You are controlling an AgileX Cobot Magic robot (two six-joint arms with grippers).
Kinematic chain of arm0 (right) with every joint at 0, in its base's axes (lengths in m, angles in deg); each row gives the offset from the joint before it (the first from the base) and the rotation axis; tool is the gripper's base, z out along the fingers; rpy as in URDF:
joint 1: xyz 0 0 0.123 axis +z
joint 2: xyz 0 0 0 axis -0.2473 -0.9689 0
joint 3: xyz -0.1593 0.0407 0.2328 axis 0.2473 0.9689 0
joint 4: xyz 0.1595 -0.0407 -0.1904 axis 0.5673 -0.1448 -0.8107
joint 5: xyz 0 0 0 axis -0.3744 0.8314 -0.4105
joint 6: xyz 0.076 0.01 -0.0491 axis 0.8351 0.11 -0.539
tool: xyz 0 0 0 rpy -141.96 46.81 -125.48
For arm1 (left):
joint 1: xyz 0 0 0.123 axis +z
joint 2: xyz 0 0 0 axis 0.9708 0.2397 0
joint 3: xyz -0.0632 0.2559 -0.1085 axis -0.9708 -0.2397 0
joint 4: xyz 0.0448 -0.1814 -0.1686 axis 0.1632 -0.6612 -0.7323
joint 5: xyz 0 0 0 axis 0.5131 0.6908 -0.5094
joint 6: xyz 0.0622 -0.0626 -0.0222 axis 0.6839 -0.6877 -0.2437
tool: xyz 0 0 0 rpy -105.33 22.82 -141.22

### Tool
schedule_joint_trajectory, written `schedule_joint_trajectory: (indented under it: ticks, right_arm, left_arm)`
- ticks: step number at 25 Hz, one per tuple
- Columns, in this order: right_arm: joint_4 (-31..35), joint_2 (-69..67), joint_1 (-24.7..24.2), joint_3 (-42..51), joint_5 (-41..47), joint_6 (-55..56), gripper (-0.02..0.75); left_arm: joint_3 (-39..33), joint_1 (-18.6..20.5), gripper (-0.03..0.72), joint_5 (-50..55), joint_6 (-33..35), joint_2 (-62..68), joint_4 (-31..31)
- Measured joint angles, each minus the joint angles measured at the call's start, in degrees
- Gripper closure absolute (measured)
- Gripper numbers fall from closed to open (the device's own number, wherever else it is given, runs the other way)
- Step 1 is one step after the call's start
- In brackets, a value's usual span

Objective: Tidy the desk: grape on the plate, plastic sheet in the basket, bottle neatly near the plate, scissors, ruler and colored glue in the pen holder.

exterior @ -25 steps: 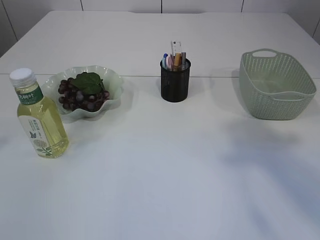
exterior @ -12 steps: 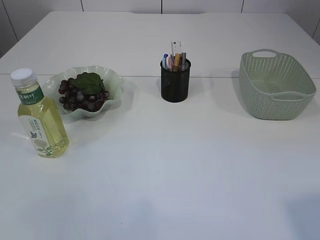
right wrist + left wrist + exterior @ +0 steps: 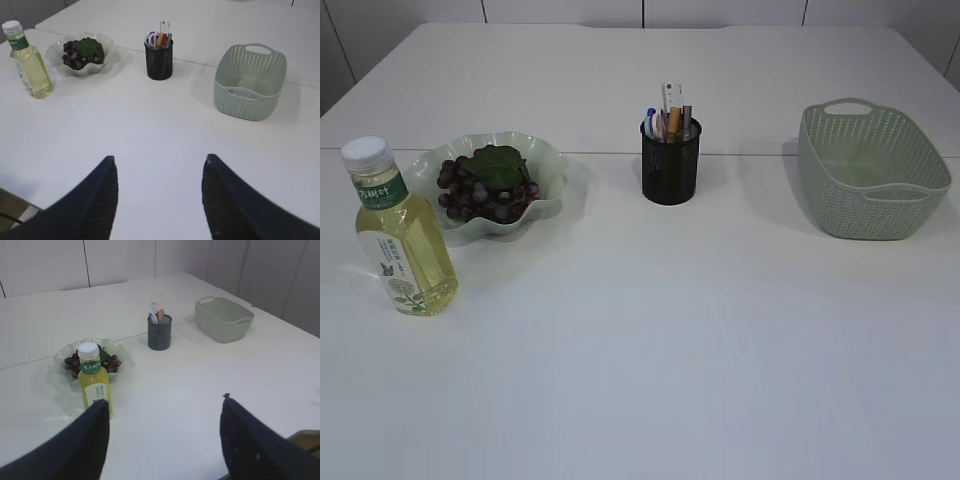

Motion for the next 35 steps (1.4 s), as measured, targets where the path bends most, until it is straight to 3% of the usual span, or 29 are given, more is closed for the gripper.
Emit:
schedule_joint_trajectory:
  ticks: [5, 26, 35]
  right_arm:
    - [-1.4, 6.8, 0.0, 3.0, 0.1, -0.2, 0.305]
    - [-1.1, 6.9, 0.0, 21.2, -3.3, -1.5, 0.301]
    - [-1.1, 6.9, 0.0, 23.2, -6.4, -1.5, 0.302]
  left_arm:
    - [-5.8, 0.0, 0.183, 0.4, 0.8, -4.4, -0.8]
    - [-29.3, 0.0, 0.198, -8.9, 3.3, -4.6, -2.2]
    - [-30.1, 0.0, 0.211, -9.4, 3.3, -4.6, -2.4]
